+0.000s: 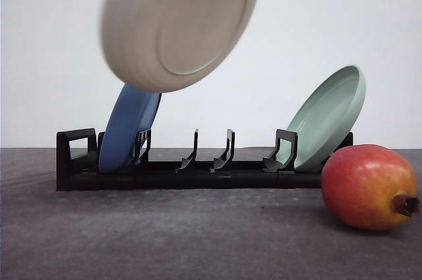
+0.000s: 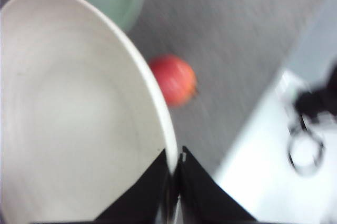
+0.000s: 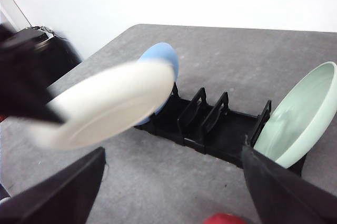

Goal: Place pomegranate in white plate

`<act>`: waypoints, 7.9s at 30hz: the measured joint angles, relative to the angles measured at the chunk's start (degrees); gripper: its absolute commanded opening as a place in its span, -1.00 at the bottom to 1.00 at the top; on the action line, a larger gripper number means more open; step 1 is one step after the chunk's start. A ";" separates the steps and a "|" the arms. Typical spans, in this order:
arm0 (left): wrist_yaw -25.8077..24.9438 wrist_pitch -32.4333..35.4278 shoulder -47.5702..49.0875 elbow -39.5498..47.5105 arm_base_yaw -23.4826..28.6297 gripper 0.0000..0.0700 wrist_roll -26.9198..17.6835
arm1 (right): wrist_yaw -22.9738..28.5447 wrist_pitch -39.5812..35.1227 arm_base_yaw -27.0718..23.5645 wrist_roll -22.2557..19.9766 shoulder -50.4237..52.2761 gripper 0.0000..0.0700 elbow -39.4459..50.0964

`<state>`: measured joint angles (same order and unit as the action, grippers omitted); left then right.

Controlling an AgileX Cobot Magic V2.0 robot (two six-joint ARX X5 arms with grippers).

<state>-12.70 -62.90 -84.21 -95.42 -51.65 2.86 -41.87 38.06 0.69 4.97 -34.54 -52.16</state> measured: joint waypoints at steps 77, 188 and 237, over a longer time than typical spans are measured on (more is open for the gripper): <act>32.30 12.72 36.17 39.23 -23.65 0.59 23.75 | 14.55 11.65 16.24 -0.70 -26.44 0.81 0.00; 33.90 9.00 53.14 39.23 -23.76 0.59 25.17 | 38.76 18.75 42.14 3.07 -14.36 1.00 -15.62; 36.93 17.05 54.80 39.23 -23.36 -1.00 11.29 | 40.57 -1.44 42.10 10.29 7.91 -1.00 6.62</act>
<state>24.23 -45.84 -29.41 -56.18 -75.01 14.15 -1.30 36.62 42.78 15.27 -26.63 -45.54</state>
